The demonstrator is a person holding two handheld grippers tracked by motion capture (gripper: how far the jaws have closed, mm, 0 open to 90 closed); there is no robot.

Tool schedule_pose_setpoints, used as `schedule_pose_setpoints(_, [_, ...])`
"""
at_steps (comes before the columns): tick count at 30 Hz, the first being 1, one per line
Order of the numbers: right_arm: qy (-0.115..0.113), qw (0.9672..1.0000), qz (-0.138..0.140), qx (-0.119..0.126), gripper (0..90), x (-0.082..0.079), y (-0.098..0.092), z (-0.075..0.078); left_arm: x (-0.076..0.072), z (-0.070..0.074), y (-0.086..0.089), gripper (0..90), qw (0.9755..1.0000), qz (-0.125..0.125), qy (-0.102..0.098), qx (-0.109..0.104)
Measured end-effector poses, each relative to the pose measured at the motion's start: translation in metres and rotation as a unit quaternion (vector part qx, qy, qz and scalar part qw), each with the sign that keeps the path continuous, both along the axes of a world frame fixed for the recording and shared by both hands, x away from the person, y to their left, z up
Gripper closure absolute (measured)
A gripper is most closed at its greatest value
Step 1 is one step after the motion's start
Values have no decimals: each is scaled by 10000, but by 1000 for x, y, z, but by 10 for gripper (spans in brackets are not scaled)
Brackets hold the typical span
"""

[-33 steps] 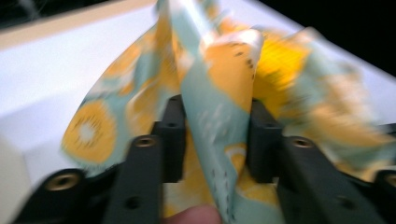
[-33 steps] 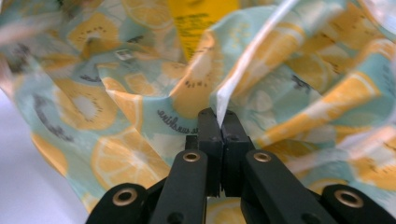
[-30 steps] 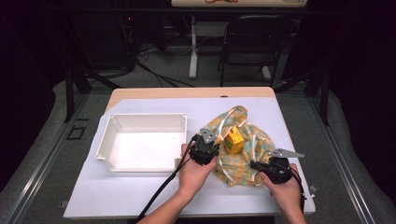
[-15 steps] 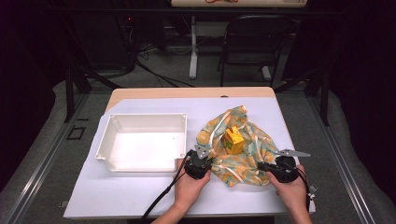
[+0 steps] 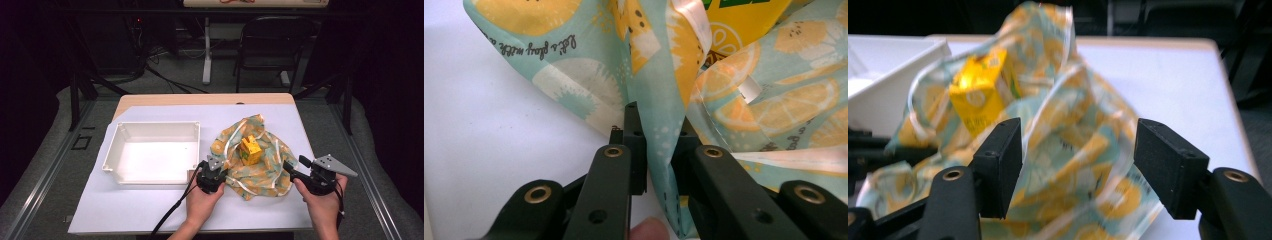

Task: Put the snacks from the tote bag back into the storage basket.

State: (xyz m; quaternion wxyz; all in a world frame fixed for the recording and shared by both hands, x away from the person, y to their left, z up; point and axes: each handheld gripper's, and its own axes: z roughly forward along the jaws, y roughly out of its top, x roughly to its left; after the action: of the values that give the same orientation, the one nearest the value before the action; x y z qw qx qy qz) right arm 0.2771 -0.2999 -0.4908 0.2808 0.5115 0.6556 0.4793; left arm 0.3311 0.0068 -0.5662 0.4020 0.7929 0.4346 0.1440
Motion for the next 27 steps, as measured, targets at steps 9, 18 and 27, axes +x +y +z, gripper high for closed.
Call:
schedule_pose_setpoints(9, [-286, 9988, 377, -103, 369, 11, 31, 21, 0, 0, 0, 825, 10000, -16, -25, -3])
schedule_pose_setpoints(18, [-153, 9975, 667, -153, 382, 34, 63, 28, 0, 0, 0, 823, 10000, -24, -14, -6])
schedule_pose_setpoints(27, [73, 9972, 708, -249, 379, 54, 84, 20, -1, 0, 0, 821, 10000, -11, -35, -46])
